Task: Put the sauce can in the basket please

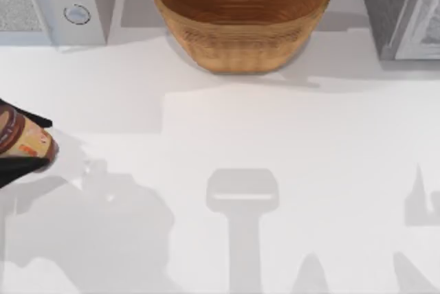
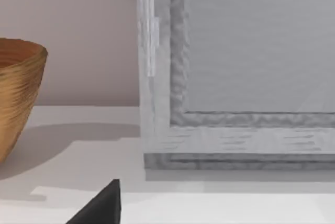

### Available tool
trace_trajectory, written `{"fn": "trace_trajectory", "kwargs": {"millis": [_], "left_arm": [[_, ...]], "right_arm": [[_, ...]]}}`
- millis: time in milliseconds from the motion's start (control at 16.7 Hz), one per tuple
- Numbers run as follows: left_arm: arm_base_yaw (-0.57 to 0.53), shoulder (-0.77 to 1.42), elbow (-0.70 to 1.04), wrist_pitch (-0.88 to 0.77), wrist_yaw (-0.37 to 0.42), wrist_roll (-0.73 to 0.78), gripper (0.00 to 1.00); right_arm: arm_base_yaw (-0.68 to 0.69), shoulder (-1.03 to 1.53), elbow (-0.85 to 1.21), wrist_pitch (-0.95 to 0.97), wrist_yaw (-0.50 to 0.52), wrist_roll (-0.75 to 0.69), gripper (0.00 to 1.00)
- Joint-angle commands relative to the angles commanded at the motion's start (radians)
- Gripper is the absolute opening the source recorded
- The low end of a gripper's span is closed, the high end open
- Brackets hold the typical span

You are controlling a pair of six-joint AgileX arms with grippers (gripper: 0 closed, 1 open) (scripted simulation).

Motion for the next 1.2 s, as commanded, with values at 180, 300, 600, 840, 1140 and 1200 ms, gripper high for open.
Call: {"fn": "trace_trajectory", "kwargs": {"millis": [180, 300, 600, 840, 1140, 1200], "left_arm": [[-0.021, 0.021, 0.053, 0.047, -0.051, -0.061, 0.00], [-0.056, 0.042, 0.130, 0.112, -0.123, -0.154, 0.00], [-0.181, 0.066, 0.457, 0.331, -0.371, -0.555, 0.00], [-0.289, 0.094, 0.744, 0.472, -0.557, -1.017, 0.00], [-0.448, 0.175, 1.027, 0.552, -0.731, -1.598, 0.00], [-0.486, 0.199, 1.094, 0.558, -0.761, -1.696, 0.00]], "right_arm": [[0.000, 0.000, 0.000, 0.000, 0.000, 0.000, 1.00], [0.000, 0.000, 0.000, 0.000, 0.000, 0.000, 1.00], [0.000, 0.000, 0.000, 0.000, 0.000, 0.000, 1.00], [0.000, 0.000, 0.000, 0.000, 0.000, 0.000, 1.00], [0.000, 0.000, 0.000, 0.000, 0.000, 0.000, 1.00], [0.000, 0.000, 0.000, 0.000, 0.000, 0.000, 1.00]]}}
